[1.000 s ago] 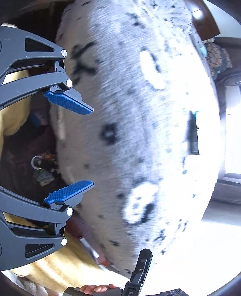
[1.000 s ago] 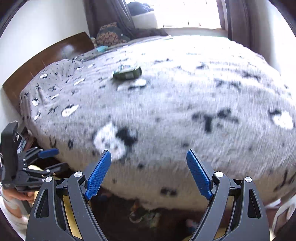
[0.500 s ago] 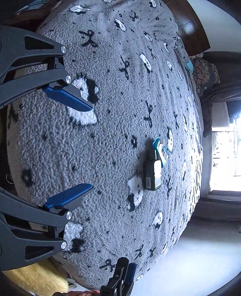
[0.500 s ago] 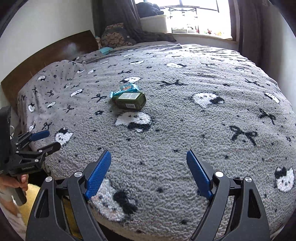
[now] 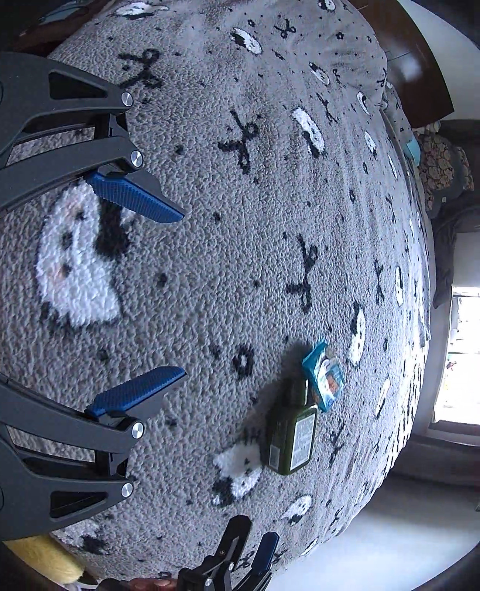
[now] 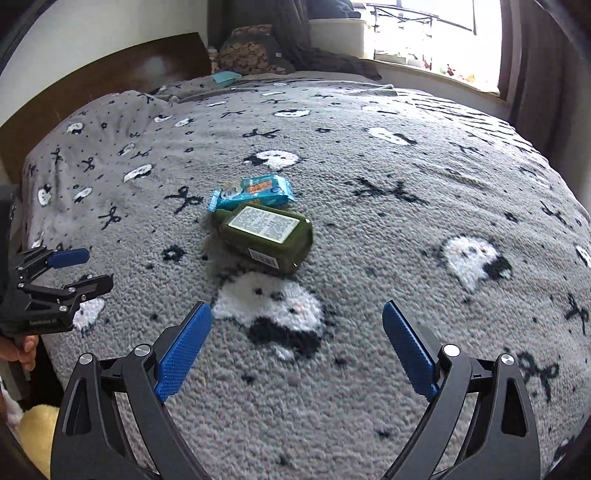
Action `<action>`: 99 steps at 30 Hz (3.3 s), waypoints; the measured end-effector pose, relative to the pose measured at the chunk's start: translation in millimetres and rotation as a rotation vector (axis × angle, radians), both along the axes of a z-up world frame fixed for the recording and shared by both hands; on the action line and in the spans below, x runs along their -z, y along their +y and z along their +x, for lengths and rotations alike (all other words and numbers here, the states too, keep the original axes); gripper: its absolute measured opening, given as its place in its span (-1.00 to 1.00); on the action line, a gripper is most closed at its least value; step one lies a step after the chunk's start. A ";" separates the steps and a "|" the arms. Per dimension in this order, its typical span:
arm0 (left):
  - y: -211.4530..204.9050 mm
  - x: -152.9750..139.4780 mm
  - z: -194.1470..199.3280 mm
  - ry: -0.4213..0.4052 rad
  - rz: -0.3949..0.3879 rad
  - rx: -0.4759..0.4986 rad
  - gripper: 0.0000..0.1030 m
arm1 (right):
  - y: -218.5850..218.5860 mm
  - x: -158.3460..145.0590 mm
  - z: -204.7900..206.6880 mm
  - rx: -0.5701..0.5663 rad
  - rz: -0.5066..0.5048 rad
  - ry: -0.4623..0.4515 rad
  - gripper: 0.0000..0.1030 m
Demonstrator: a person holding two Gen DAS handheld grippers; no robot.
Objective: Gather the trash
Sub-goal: 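Raise both tools back over the bed toward the wipe pack and bottle, then grasp the green lotion bottle with the right gripper while the left grasps the blue wipe pack, then carry the wipe pack and green bottle down beside the bed to the bin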
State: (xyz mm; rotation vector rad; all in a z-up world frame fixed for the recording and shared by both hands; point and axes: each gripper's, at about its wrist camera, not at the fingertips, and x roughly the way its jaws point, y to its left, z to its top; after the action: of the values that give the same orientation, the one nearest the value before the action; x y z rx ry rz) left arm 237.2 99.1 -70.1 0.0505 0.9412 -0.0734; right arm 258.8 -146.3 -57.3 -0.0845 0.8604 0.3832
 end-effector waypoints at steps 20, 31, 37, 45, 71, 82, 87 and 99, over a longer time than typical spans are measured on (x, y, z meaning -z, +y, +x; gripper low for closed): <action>11.8 4.2 56.5 0.010 0.022 -0.029 0.47 | 90.5 43.9 106.7 -0.108 -0.192 0.022 0.82; -18.1 9.1 82.8 0.005 0.039 -0.007 0.47 | 68.2 39.0 91.2 -0.119 -0.185 0.022 0.65; -54.8 10.6 113.8 -0.017 0.036 0.044 0.52 | 11.9 26.0 80.9 -0.016 -0.166 0.031 0.65; -105.5 10.9 157.5 -0.057 0.110 0.148 0.76 | -58.7 19.1 64.1 0.065 -0.022 0.082 0.65; -139.3 -28.7 95.3 -0.044 0.144 0.215 -0.37 | -95.9 -25.8 14.3 0.194 -0.042 0.028 0.65; -134.3 -88.2 6.5 -0.156 0.044 0.246 -0.37 | -106.6 -89.1 -61.5 0.211 -0.024 -0.108 0.65; -128.8 -92.0 -42.5 -0.194 0.019 0.263 -0.37 | -100.1 -99.1 -113.3 0.181 -0.006 -0.171 0.65; -108.2 -52.1 -166.2 -0.200 0.007 0.281 -0.37 | -68.4 -59.1 -232.7 0.095 -0.003 -0.214 0.65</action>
State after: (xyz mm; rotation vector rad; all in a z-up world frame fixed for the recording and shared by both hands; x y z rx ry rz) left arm 70.9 -9.1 -18.0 0.1931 0.7299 -0.3196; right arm 26.0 -214.7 1.7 -0.0851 0.6506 0.2780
